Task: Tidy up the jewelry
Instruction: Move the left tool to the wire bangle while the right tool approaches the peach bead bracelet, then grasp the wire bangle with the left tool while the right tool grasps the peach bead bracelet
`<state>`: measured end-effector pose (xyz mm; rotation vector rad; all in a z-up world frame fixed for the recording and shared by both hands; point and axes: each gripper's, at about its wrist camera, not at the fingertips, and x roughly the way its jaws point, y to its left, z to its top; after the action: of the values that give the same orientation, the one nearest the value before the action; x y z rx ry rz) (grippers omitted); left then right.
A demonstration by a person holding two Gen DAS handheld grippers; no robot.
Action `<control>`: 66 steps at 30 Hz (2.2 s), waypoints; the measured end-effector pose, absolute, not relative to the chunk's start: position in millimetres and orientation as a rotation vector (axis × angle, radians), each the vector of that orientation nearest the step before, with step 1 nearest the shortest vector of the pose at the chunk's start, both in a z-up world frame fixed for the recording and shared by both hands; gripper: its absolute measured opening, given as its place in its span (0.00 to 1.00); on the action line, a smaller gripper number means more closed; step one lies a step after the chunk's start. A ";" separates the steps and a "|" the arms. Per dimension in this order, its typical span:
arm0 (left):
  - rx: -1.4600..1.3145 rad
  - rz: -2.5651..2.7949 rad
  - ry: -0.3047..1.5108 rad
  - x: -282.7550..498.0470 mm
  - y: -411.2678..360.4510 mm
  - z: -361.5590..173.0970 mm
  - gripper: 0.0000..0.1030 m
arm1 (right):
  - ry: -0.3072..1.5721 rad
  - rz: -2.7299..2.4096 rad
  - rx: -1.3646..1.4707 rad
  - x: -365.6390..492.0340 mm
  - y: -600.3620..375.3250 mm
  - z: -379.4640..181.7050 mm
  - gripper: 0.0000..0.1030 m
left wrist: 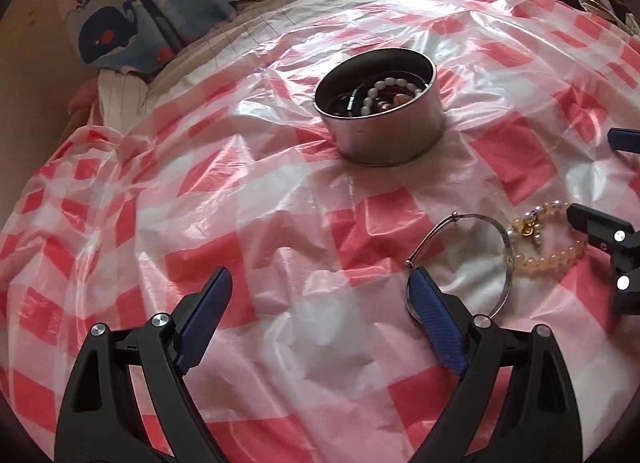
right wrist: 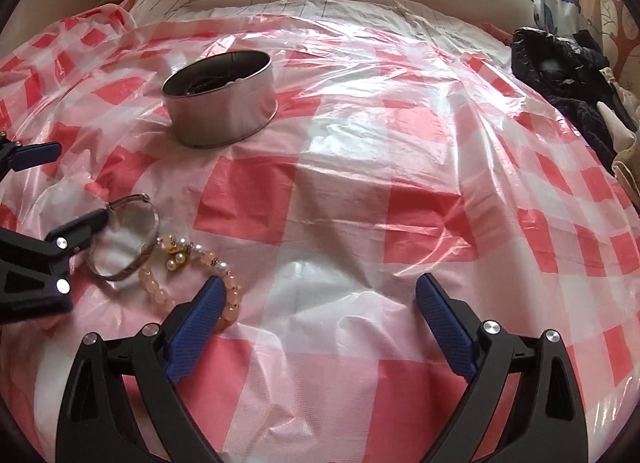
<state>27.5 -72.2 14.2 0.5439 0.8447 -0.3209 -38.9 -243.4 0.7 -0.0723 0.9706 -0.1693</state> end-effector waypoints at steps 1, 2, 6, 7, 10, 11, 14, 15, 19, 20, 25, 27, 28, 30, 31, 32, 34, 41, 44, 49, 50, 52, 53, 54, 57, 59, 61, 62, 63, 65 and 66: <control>0.540 -0.323 0.842 27.8 -71.2 15.9 0.84 | 0.962 -0.176 -0.079 -40.0 -242.9 2.2 0.89; 0.538 -0.328 0.836 26.9 -71.2 18.3 0.84 | 0.954 -0.177 -0.087 -40.4 -241.9 3.7 0.89; 0.514 -0.429 0.813 17.9 -78.7 27.2 0.84 | 0.906 -0.071 -0.079 -45.2 -231.4 13.2 0.89; 0.498 -0.470 0.812 15.1 -80.7 28.8 0.84 | 0.898 -0.025 -0.063 -46.3 -227.3 15.1 0.89; 0.507 -0.513 0.813 7.5 -86.4 28.4 0.84 | 0.907 0.093 -0.015 -46.2 -218.6 14.2 0.88; 0.515 -0.509 0.812 6.3 -87.3 27.3 0.84 | 0.914 0.098 -0.024 -46.4 -215.9 12.6 0.82; 0.506 -0.489 0.814 9.8 -85.4 25.2 0.84 | 0.954 0.110 -0.029 -40.8 -211.4 4.2 0.62; 0.494 -0.488 0.811 11.2 -84.6 25.4 0.84 | 0.964 0.111 -0.032 -39.1 -210.1 1.2 0.54; 0.481 -0.519 0.763 12.7 -86.5 28.3 0.84 | 0.979 0.122 -0.041 -37.6 -205.5 -3.8 0.25; 0.479 -0.532 0.748 12.6 -88.5 28.2 0.84 | 0.981 0.121 -0.032 -37.0 -207.1 -4.3 0.16; 0.516 -0.582 0.755 15.4 -102.5 16.8 0.80 | 0.939 0.042 0.065 -39.2 -232.4 5.6 0.16; 0.543 -0.611 0.757 10.0 -107.4 14.4 0.80 | 0.920 0.018 0.096 -39.7 -240.8 9.6 0.16; 0.555 -0.625 0.756 7.3 -109.3 13.7 0.80 | 0.916 0.015 0.109 -39.4 -243.4 10.5 0.16; 0.575 -0.639 0.758 3.4 -112.6 11.7 0.81 | 0.917 0.022 0.119 -38.5 -244.4 10.9 0.16; 0.578 -0.626 0.770 4.6 -112.9 9.8 0.80 | 0.916 0.024 0.118 -38.4 -244.1 11.2 0.16; 0.572 -0.596 0.790 8.5 -111.3 7.1 0.76 | 0.915 0.026 0.118 -38.8 -244.1 11.4 0.16; 0.514 -0.517 0.811 20.3 -100.8 6.4 0.69 | 0.920 0.032 0.123 -38.4 -244.3 11.3 0.16; 0.435 -0.477 0.823 32.5 -81.5 13.6 0.42 | 0.923 0.022 0.109 -38.5 -242.4 9.9 0.59; 0.493 -0.497 0.826 27.4 -92.1 6.0 0.40 | 0.939 0.034 0.088 -36.4 -237.7 5.3 0.59; 0.495 -0.503 0.838 25.2 -94.3 5.3 0.05 | 0.974 0.049 0.018 -33.9 -224.0 -4.4 0.27; 0.473 -0.492 0.836 26.5 -91.2 6.9 0.05 | 0.975 0.066 0.044 -34.3 -226.1 -4.2 0.16; 0.389 -0.471 0.828 32.3 -79.8 13.9 0.04 | 0.965 0.079 0.097 -35.8 -232.3 -1.3 0.08; 0.339 -0.474 0.828 34.6 -73.2 17.6 0.04 | 0.949 0.073 0.119 -37.1 -235.9 1.6 0.08; 0.285 -0.476 0.826 37.2 -66.3 22.0 0.04 | 0.927 0.070 0.148 -38.7 -240.7 5.9 0.08; 0.221 -0.485 0.828 41.3 -55.6 27.2 0.04 | 0.875 0.077 0.216 -42.1 -250.5 16.0 0.08; 0.215 -0.486 0.835 42.9 -55.0 25.2 0.04 | 0.869 0.081 0.225 -42.3 -251.3 17.4 0.08; 0.219 -0.486 0.843 43.4 -56.3 21.4 0.04 | 0.868 0.088 0.227 -41.0 -250.1 18.4 0.08; 0.219 -0.487 0.845 43.4 -56.7 20.1 0.04 | 0.862 0.089 0.225 -41.3 -249.8 19.9 0.08; 0.222 -0.486 0.846 43.4 -57.1 19.4 0.04 | 0.852 0.090 0.230 -42.1 -251.1 22.0 0.08; 0.228 -0.485 0.857 44.5 -58.1 17.3 0.04 | 0.844 0.095 0.252 -42.6 -255.0 23.6 0.08; 0.237 -0.482 0.869 45.0 -58.7 15.0 0.05 | 0.852 0.093 0.258 -42.1 -256.3 22.3 0.08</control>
<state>45.0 -58.7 15.0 0.2372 0.8689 -0.4821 -42.1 -256.3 22.3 0.2578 0.8521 0.0934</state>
